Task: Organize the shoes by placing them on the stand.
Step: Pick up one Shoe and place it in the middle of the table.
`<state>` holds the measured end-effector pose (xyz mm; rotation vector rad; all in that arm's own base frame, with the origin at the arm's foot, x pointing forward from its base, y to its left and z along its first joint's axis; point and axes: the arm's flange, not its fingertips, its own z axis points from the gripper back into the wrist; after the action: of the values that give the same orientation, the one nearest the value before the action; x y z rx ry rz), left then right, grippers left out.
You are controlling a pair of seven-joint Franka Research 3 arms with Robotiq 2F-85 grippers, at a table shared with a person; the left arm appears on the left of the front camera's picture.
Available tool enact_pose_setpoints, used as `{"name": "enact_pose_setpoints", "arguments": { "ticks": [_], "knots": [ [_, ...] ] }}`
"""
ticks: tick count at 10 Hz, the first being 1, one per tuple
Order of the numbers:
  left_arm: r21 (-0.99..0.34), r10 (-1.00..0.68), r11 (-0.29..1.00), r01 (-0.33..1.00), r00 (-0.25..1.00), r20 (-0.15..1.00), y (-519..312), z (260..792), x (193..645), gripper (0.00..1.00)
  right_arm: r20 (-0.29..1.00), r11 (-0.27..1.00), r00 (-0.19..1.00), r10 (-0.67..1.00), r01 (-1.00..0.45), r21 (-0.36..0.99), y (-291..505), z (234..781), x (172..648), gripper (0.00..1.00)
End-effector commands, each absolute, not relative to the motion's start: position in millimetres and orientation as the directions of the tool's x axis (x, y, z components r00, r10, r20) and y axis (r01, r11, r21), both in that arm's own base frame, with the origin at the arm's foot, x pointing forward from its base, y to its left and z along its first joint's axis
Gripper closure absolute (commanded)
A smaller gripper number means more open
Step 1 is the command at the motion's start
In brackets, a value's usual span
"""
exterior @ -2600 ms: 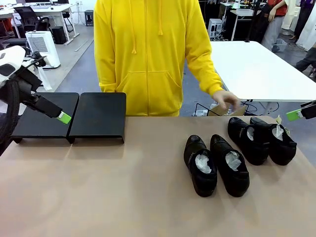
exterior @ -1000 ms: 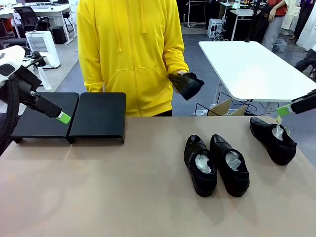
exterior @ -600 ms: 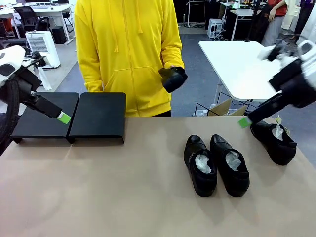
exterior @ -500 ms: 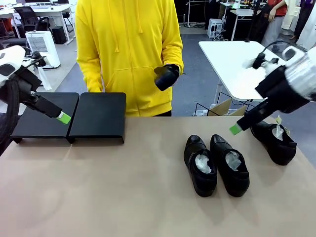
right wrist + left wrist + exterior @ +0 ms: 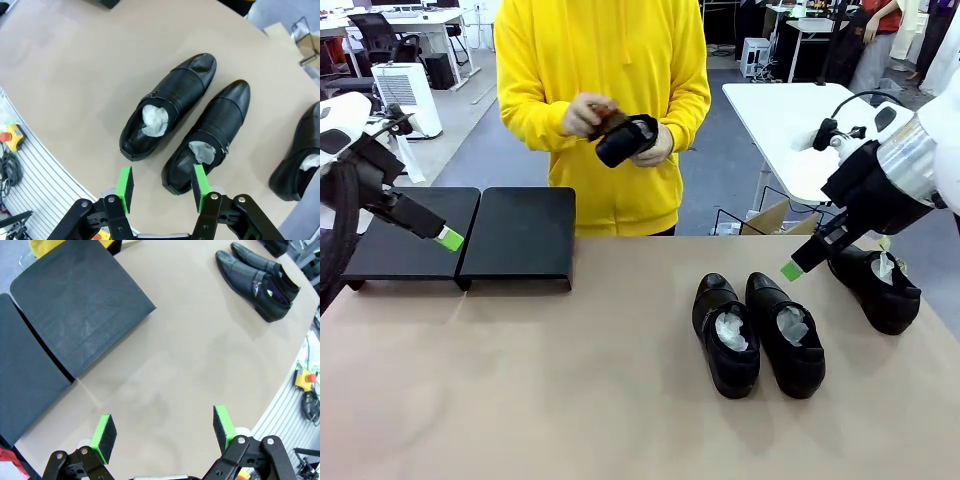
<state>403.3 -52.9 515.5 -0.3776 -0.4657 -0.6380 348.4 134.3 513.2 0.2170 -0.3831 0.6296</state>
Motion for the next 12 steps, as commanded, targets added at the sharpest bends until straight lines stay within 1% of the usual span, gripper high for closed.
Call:
{"name": "enact_pose_setpoints", "arguments": {
  "ticks": [1, 2, 3, 6, 7, 8, 9, 10, 12],
  "knots": [
    [-0.205, -0.479, 0.725, 0.657, 0.696, 0.535, -50.0, 515.8, 403.3, 0.0, 0.374, 0.823, 0.78, 0.501, -0.563, 0.071, 142.2, 515.6, 350.3, 0.37],
    [-0.205, -0.479, 0.725, 0.657, 0.696, 0.535, -50.0, 515.8, 403.3, 0.0, 0.355, 0.828, 0.781, 0.514, -0.56, 0.033, 139.8, 515.3, 352.5, 0.37],
    [-0.205, -0.479, 0.725, 0.657, 0.696, 0.535, -50.0, 515.8, 403.3, 0.0, 0.405, 0.795, 0.75, 0.523, -0.6, 0.085, 135.7, 512.2, 347.9, 0.37],
    [-0.205, -0.479, 0.725, 0.657, 0.696, 0.535, -50.0, 515.8, 403.3, 0.0, 0.396, 0.803, 0.756, 0.521, -0.592, 0.073, 136.4, 510.9, 347.7, 0.37],
    [-0.205, -0.479, 0.725, 0.657, 0.696, 0.535, -50.0, 515.8, 403.3, 0.0, 0.233, 0.872, 0.846, 0.479, -0.489, -0.016, 158.0, 498.2, 345.2, 0.37],
    [-0.205, -0.479, 0.725, 0.657, 0.696, 0.535, -50.0, 515.8, 403.3, 0.0, 0.184, 0.919, 0.9, 0.394, -0.384, -0.087, 177.8, 492.9, 339.9, 0.37],
    [-0.205, -0.479, 0.725, 0.657, 0.696, 0.535, -50.0, 515.8, 403.3, 0.0, 0.143, 0.939, 0.931, 0.335, -0.318, -0.132, 194.7, 485.1, 335.9, 0.37],
    [-0.205, -0.479, 0.725, 0.657, 0.696, 0.535, -50.0, 515.8, 403.3, 0.0, 0.079, 0.947, 0.951, 0.299, -0.285, -0.149, 208.8, 469.7, 337.4, 0.37],
    [-0.205, -0.479, 0.725, 0.657, 0.696, 0.535, -50.0, 515.8, 403.3, 0.0, 0.087, 0.956, 0.966, 0.243, -0.223, -0.192, 232.9, 448.1, 337.0, 0.37]
  ]
}}
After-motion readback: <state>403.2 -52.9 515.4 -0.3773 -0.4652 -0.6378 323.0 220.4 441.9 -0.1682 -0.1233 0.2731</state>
